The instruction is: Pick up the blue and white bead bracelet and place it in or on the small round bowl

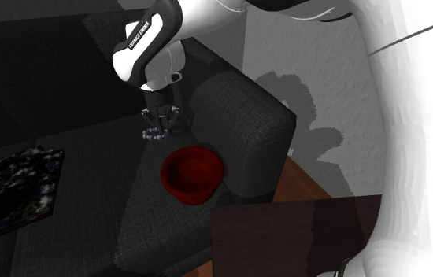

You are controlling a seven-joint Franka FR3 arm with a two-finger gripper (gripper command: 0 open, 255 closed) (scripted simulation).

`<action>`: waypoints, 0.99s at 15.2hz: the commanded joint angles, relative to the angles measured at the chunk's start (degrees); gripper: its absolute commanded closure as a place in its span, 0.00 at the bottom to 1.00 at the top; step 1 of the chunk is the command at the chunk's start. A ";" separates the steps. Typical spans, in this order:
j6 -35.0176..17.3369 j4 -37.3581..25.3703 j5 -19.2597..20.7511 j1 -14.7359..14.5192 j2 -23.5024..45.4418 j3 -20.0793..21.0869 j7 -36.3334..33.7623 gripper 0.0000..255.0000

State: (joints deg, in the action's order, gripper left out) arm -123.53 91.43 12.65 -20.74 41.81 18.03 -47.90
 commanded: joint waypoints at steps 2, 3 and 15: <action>1.32 0.40 -0.45 0.41 -1.73 0.36 0.31 1.00; 1.82 0.37 -0.59 0.49 -2.21 0.47 0.37 1.00; 8.22 -1.02 -2.25 1.21 -7.37 1.65 1.15 1.00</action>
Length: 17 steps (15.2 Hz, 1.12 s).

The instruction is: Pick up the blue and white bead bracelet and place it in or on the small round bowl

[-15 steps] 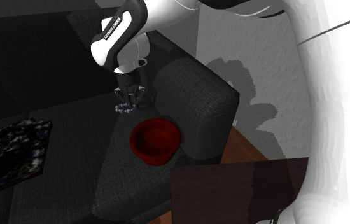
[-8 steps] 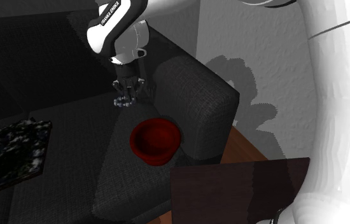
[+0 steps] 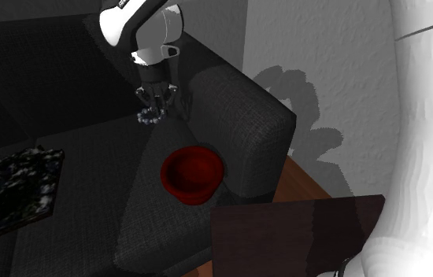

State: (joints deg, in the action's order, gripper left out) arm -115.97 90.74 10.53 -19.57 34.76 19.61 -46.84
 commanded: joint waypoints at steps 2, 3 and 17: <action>1.80 -0.76 -0.38 0.13 -1.06 0.24 0.21 1.00; 1.91 -0.79 -0.41 0.14 -1.14 0.25 0.23 1.00; -12.42 42.77 -10.99 7.58 -32.18 3.44 7.11 1.00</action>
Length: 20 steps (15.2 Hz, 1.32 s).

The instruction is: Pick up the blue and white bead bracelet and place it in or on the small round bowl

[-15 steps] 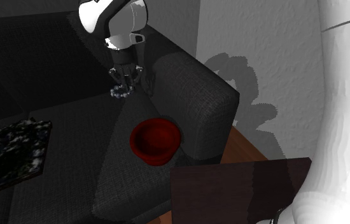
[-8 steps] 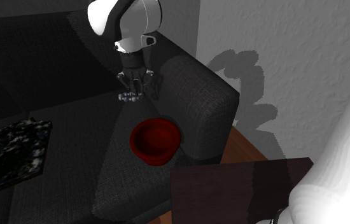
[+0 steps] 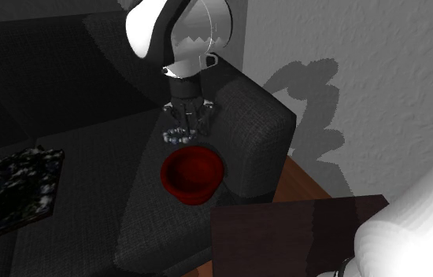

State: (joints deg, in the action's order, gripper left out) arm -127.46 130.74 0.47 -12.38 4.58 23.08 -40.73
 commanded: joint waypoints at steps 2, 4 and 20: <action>-1.83 7.83 -3.15 0.57 -6.47 -0.04 2.81 1.00; -3.16 11.82 -4.62 0.45 -9.30 -0.19 4.06 1.00; -14.38 13.78 0.68 0.54 0.67 -0.43 0.28 1.00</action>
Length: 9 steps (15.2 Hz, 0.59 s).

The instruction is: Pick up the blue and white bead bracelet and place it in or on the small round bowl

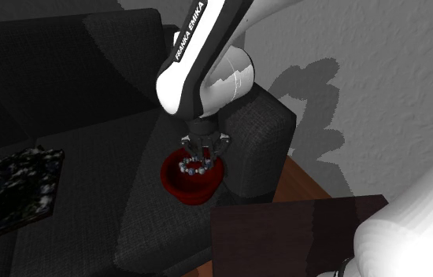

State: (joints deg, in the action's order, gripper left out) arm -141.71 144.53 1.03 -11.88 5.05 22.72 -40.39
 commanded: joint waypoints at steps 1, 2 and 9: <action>-0.13 -0.01 0.13 0.04 0.19 -0.07 -0.07 1.00; -0.13 -0.01 0.13 0.04 0.19 -0.07 -0.07 1.00; -0.13 -0.05 0.14 0.02 0.23 -0.05 -0.12 0.00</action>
State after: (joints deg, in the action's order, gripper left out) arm -142.08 144.48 1.07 -12.15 5.49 23.07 -40.47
